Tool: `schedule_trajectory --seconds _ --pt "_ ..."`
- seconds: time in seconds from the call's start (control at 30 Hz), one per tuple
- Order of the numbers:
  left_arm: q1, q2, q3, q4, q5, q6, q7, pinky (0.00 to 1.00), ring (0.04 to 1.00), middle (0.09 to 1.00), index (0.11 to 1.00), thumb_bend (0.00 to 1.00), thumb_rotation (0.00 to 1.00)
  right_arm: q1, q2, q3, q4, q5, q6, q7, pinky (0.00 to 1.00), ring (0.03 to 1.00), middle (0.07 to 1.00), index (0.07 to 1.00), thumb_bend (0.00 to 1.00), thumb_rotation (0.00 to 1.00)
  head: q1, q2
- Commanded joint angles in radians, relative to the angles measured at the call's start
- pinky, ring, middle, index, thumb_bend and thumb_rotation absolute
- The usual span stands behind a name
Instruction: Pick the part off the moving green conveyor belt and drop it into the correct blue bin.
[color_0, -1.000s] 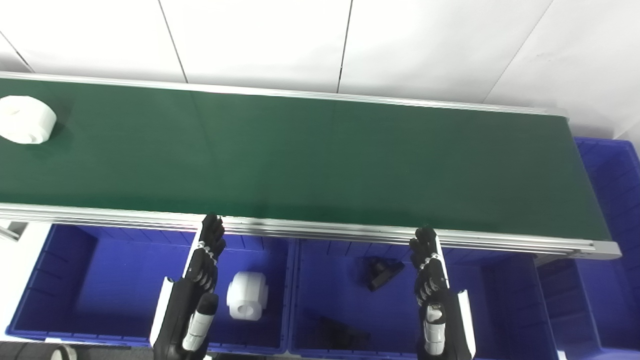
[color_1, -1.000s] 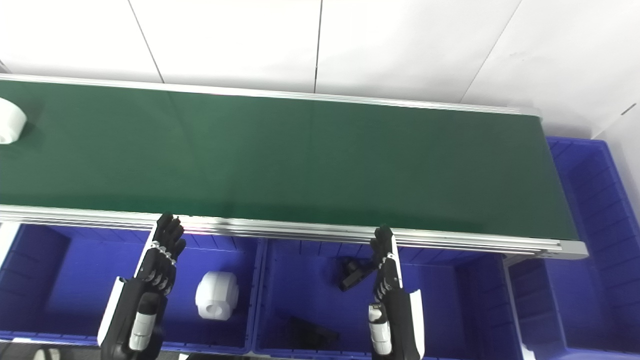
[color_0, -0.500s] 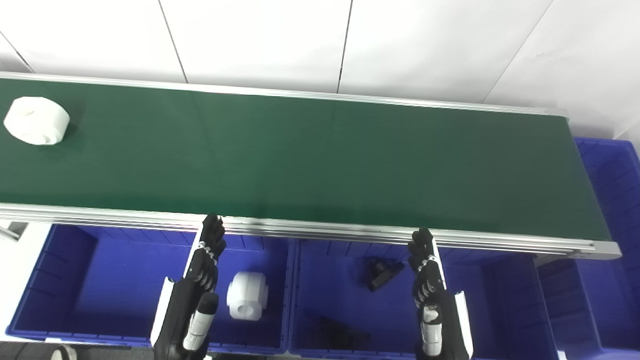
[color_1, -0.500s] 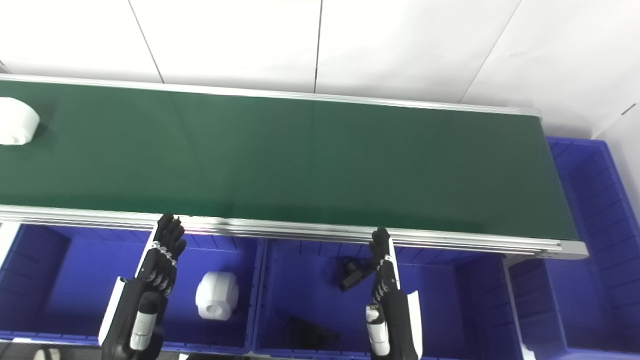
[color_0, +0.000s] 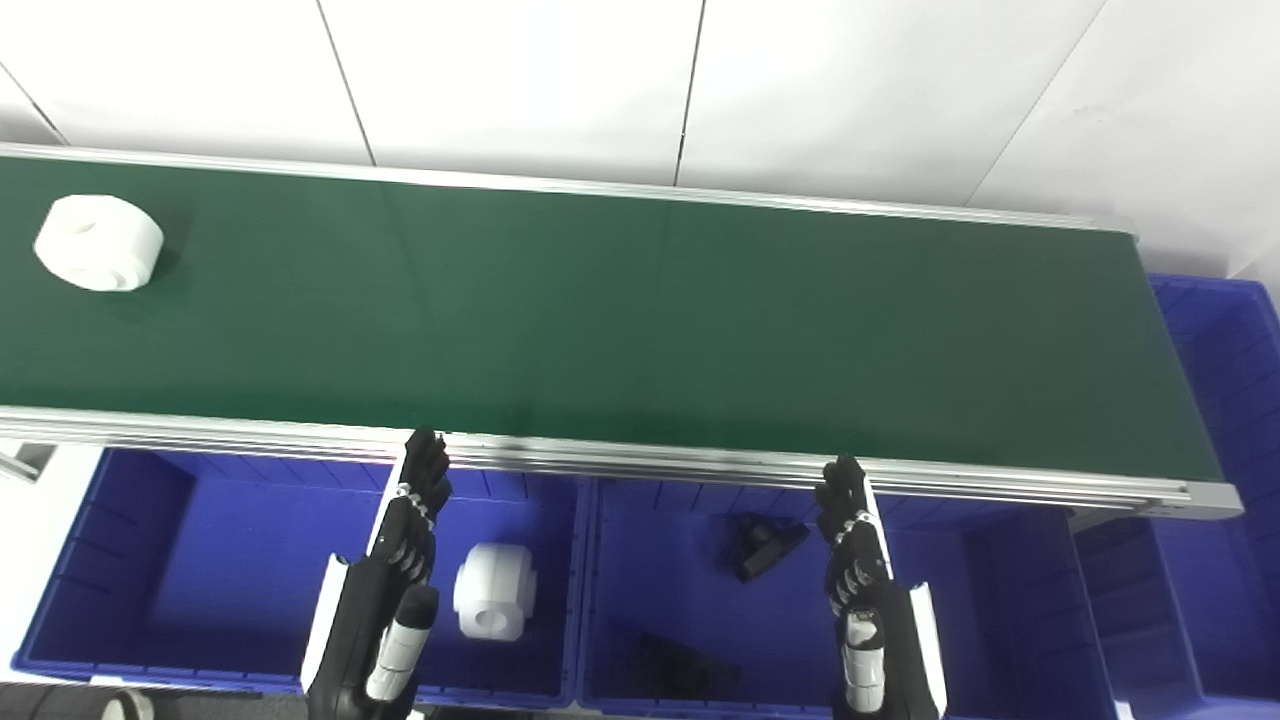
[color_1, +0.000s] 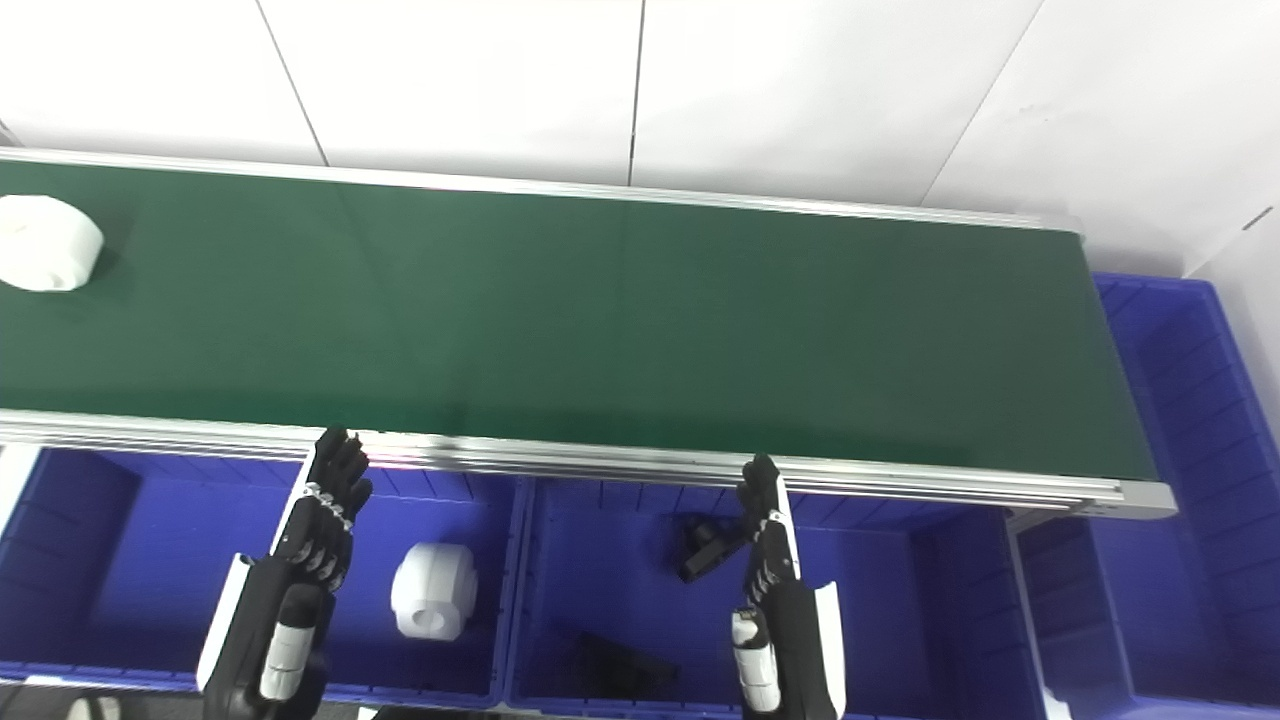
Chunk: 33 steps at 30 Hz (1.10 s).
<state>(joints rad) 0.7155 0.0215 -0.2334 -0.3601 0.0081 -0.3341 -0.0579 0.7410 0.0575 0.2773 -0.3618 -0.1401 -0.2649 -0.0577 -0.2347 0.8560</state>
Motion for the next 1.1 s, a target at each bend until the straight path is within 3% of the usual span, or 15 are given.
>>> schedule_trajectory --seconds 0.0,1.07 --pt "0.006 0.001 0.0 -0.015 0.006 -0.015 -0.001 1.0 1.0 1.0 1.0 0.77 0.91 0.004 0.001 0.003 -0.019 0.0 -0.01 0.005 1.0 0.981 0.98 0.995 0.91 1.0 0.001 0.001" --pt "0.005 -0.002 0.001 -0.01 0.006 -0.013 0.001 1.0 1.0 1.0 1.0 0.79 0.91 0.005 0.004 0.004 -0.017 -0.001 -0.006 0.006 1.0 0.984 0.979 0.989 0.89 1.0 -0.001 -0.002"
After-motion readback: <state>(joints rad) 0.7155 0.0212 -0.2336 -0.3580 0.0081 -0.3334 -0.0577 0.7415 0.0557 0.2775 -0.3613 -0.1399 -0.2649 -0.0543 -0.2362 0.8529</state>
